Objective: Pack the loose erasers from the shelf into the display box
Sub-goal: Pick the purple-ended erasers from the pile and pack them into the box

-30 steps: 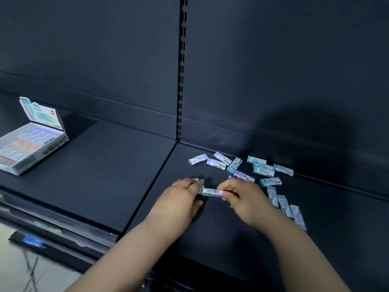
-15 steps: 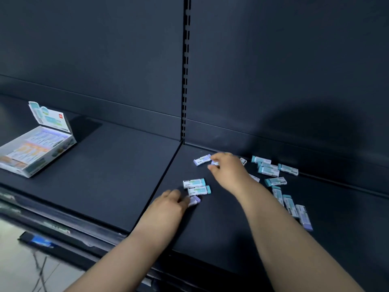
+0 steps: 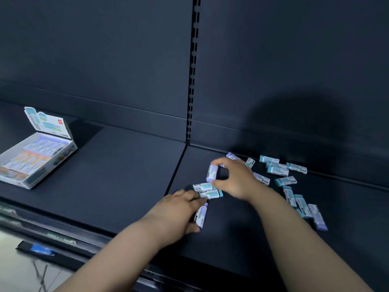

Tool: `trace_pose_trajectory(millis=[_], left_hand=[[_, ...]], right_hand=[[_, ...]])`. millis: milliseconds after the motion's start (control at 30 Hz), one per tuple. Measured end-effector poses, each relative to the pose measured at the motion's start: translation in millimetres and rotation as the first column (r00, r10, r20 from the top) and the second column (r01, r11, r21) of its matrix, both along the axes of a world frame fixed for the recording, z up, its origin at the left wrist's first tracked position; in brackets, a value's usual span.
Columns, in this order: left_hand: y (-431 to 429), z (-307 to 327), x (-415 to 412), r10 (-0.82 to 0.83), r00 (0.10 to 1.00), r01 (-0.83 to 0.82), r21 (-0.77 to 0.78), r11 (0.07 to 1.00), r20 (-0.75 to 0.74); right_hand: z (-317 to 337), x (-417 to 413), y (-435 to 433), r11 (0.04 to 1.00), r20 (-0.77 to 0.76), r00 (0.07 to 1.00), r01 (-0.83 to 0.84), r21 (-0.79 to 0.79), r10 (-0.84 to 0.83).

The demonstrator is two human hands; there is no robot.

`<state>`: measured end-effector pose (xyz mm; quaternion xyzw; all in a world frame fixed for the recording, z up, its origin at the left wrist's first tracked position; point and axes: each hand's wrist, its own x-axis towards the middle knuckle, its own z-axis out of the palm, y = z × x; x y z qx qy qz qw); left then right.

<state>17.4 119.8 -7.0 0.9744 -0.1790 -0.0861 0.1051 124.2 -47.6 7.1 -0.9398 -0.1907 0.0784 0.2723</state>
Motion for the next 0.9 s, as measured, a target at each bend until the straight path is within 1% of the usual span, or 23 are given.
trace_pose_trajectory(millis=[67, 133, 267, 333, 400, 467, 533, 633, 767, 900], left_hand=[[-4.7, -0.7, 10.0, -0.017, 0.999, 0.016, -0.018, 1.000, -0.033], [-10.4, 0.0, 20.4, -0.033, 0.998, 0.031, -0.030, 0.999, -0.056], [-24.1, 1.7, 34.6, -0.042, 0.996, 0.037, -0.060, 0.997, -0.085], [-27.7, 1.6, 36.7, -0.035, 0.995, 0.028, -0.074, 0.997, -0.094], [-27.6, 1.5, 35.6, -0.013, 0.993, 0.002, -0.090, 0.996, -0.121], [-25.8, 1.2, 32.7, 0.021, 0.990, -0.032, -0.076, 0.997, -0.139], [-26.6, 1.0, 28.9, 0.057, 0.989, -0.066, -0.060, 0.996, -0.137], [-29.7, 1.2, 21.9, 0.104, 0.988, -0.118, -0.123, 0.985, -0.119], [-27.9, 1.7, 7.5, 0.159, 0.986, -0.167, -0.174, 0.971, -0.056], [-14.3, 3.3, -7.7, 0.196, 0.978, -0.179, -0.197, 0.964, 0.070]], right_hand=[[0.8, -20.1, -21.0, 1.000, -0.072, 0.997, -0.029, 0.013, 0.030], [-1.6, -39.4, -38.6, 1.000, -0.116, 0.993, -0.013, 0.018, 0.015], [-15.6, -67.7, -54.9, 0.990, -0.060, 0.997, -0.064, -0.126, 0.056], [-20.9, -74.1, -58.8, 0.988, -0.054, 0.996, -0.080, -0.133, 0.073], [-21.8, -74.8, -60.4, 0.990, -0.030, 0.998, -0.057, -0.128, 0.054], [-21.8, -71.0, -59.2, 0.988, -0.005, 1.000, -0.026, -0.155, 0.026], [-23.3, -65.9, -56.8, 0.984, 0.011, 0.999, -0.047, -0.173, 0.049], [-25.3, -63.1, -52.3, 0.976, 0.047, 0.992, -0.108, -0.189, 0.119], [-27.4, -67.0, -48.5, 0.972, 0.062, 0.988, -0.130, -0.196, 0.144], [-23.9, -74.0, -36.8, 0.983, 0.098, 0.980, -0.163, -0.091, 0.171]])
